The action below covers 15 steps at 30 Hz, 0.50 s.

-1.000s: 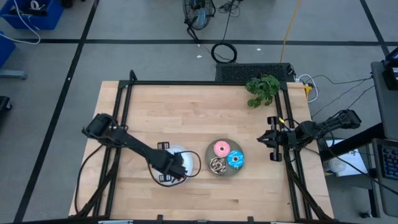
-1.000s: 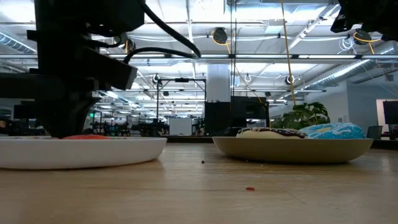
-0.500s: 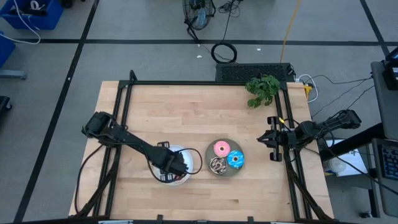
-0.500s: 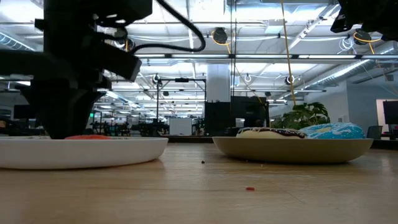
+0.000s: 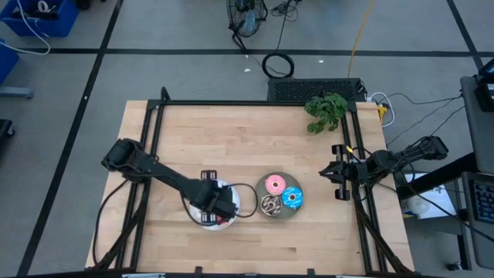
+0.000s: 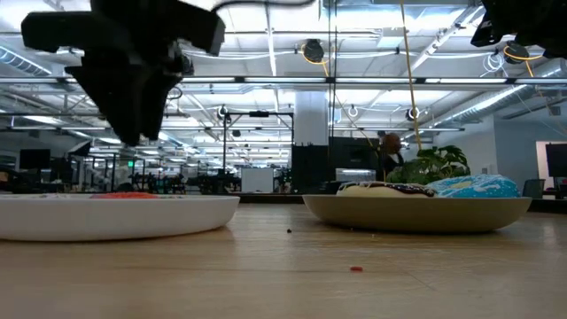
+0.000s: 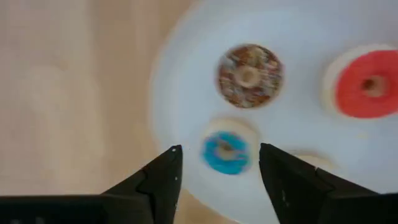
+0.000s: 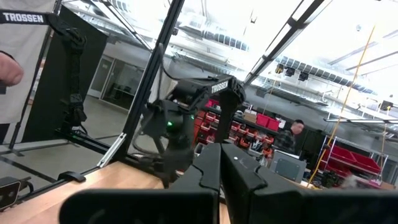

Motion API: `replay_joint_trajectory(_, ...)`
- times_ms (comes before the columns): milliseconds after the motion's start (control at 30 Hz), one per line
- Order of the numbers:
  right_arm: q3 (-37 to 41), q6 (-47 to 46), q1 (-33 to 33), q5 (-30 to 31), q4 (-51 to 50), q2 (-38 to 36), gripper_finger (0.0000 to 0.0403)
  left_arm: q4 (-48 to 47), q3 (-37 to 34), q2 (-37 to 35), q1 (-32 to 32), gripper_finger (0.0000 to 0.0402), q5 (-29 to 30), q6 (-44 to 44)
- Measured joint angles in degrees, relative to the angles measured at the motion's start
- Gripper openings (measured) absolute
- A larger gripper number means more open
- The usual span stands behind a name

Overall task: Pick & Place donuts
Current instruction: Return to Home Position

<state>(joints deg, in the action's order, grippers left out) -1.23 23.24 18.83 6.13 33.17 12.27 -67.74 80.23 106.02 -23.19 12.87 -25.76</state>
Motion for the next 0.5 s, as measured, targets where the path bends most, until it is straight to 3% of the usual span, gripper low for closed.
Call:
replay_joint_trajectory(167, 0.0, 0.0, 0.0, 0.0, 0.0, 0.0, 0.0000, -0.6, 0.0, -5.2, -4.7, 0.0134, 13.4, 4.5)
replay_joint_trajectory(333, 0.0, 0.0, 0.0, -0.2, 0.0, 0.0, 0.0000, -0.6, -2.4, -19.1, -7.0, 0.0026, 21.4, 1.7)
replay_joint_trajectory(433, 0.0, 0.5, 0.0, -0.1, 0.0, 0.0, 0.0000, 2.9, -5.6, -30.4, -9.1, 0.0010, 29.5, 2.8)
replay_joint_trajectory(500, 0.0, 1.8, 0.0, 0.9, 0.0, 0.1, 0.0000, 10.0, -9.4, -38.2, -9.6, 0.0010, 34.8, 6.7)
